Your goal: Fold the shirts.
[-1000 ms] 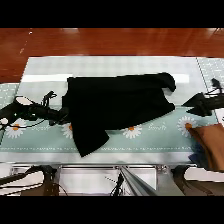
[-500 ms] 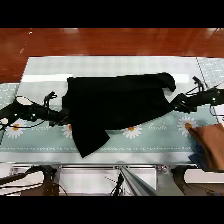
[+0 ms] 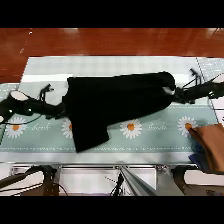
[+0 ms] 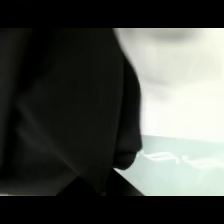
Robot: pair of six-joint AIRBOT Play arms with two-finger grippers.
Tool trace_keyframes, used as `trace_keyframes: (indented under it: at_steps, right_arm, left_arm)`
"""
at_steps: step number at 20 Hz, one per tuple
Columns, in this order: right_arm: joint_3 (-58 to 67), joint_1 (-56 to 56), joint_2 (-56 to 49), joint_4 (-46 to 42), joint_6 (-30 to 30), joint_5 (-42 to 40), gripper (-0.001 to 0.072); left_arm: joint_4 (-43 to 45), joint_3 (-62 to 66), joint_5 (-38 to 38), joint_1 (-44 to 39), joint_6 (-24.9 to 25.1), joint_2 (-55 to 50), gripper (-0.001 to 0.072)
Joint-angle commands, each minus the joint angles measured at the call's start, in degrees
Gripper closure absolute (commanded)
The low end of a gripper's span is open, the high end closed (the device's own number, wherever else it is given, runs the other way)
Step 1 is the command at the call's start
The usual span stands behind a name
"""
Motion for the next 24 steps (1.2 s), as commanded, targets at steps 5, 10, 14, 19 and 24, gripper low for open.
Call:
trace_keyframes:
  at_steps: [5,10,14,19,24]
  right_arm:
    - [19.1,-1.5,24.1,2.3,-3.1,3.8,0.0678]
    - [34.2,-1.5,38.4,-0.3,0.1,-6.7,0.0678]
    - [44.0,-1.5,44.3,-10.2,8.4,-9.8,0.0678]
    - [49.1,-1.5,48.8,-15.7,13.7,3.0,0.0679]
    - [49.1,-1.5,48.4,-18.6,13.1,24.5,0.0679]
  left_arm:
    - [-4.6,30.2,0.5,0.0,-0.4,22.2,0.0684]
    - [0.0,56.2,10.7,0.0,2.1,34.4,0.0685]
    - [9.6,65.5,11.4,0.0,0.5,40.6,0.0685]
    - [18.6,66.4,-3.4,0.0,-10.0,46.7,0.0686]
    - [21.6,66.4,-28.3,0.0,-12.0,46.9,0.0686]
